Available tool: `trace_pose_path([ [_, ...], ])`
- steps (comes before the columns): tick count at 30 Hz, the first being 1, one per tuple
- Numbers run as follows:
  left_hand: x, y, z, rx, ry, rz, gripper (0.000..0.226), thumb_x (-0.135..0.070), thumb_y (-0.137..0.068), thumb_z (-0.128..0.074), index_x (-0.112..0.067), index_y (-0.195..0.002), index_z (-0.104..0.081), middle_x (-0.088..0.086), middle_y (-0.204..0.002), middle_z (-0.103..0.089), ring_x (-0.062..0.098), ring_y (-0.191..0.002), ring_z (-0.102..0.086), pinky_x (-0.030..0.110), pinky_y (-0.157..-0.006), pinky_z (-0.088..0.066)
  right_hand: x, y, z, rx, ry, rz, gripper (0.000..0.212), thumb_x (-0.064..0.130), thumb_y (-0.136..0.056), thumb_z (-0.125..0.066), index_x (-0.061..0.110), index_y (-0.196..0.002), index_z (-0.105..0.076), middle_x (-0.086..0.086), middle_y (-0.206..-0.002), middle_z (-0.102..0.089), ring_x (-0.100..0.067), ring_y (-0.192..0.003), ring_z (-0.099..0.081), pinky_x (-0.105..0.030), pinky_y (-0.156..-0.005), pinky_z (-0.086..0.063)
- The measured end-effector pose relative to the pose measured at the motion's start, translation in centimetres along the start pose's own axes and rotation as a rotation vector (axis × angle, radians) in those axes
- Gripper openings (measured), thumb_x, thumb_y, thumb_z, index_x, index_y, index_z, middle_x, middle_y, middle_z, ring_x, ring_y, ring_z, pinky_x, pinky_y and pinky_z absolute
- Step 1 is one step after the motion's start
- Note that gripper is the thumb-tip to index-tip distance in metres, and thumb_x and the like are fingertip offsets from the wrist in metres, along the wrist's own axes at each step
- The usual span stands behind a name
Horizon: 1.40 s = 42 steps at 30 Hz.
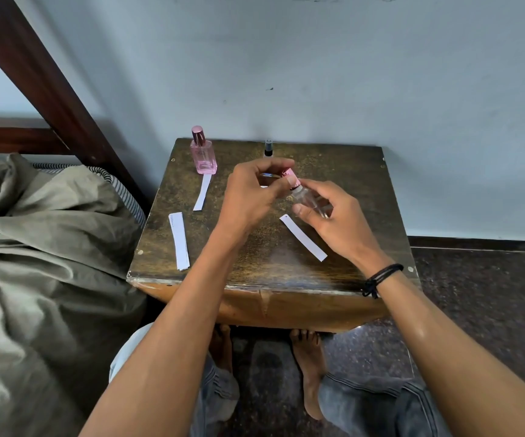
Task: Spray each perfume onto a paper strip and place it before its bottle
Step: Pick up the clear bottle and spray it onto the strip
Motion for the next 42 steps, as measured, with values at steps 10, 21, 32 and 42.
trace_pose_path([
  [10, -0.2, -0.4, 3.5, -0.123, 0.063, 0.053, 0.024, -0.013, -0.086, -0.077, -0.015, -0.109, -0.074, 0.009, -0.101, -0.076, 0.017, -0.092, -0.071, 0.036, -0.089, -0.06, -0.8, 0.0, 1.0, -0.033, -0.168, -0.085, 0.038, 0.029, -0.093, -0.073, 0.028, -0.13, -0.066, 0.011, -0.118, -0.068, -0.008, -0.107, -0.063, -0.031, -0.096, -0.053],
  [21, 2.0, 0.9, 1.0, 0.463, -0.621, 0.154, 0.023, -0.017, -0.073, -0.087, -0.026, -0.091, -0.075, -0.014, -0.084, -0.068, 0.008, -0.077, -0.065, 0.028, -0.078, -0.052, -1.3, -0.3, 1.6, -0.091, -0.641, -0.18, 0.032, 0.021, -0.076, -0.082, 0.025, -0.105, -0.07, 0.0, -0.099, -0.071, -0.016, -0.093, -0.065, -0.032, -0.08, -0.052],
  [32, 2.3, 1.5, 0.7, 0.589, -0.609, 0.194, 0.041, -0.014, -0.069, -0.09, -0.027, -0.104, -0.072, -0.008, -0.093, -0.072, 0.017, -0.091, -0.069, 0.036, -0.088, -0.056, -1.1, -0.4, 1.3, -0.096, -0.619, -0.18, 0.049, 0.006, -0.085, -0.078, 0.017, -0.127, -0.056, -0.006, -0.084, -0.077, -0.019, -0.088, -0.072, -0.042, -0.096, -0.05],
  [42, 1.1, 0.3, -0.5, 0.255, -0.711, 0.058, 0.016, -0.03, -0.094, -0.064, -0.025, -0.105, -0.075, -0.005, -0.106, -0.072, 0.013, -0.092, -0.063, 0.029, -0.083, -0.048, -1.5, 0.1, 1.6, -0.058, -0.864, -0.281, 0.042, 0.004, -0.087, -0.072, 0.024, -0.123, -0.066, 0.001, -0.082, -0.068, -0.015, -0.071, -0.058, -0.02, -0.054, -0.036],
])
Point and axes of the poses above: each hand's wrist, its own y-axis away from the middle knuckle, its own z-axis out of the back of the hand, x = y × z, the point moved 6 cm from there along -y, towards the middle knuckle
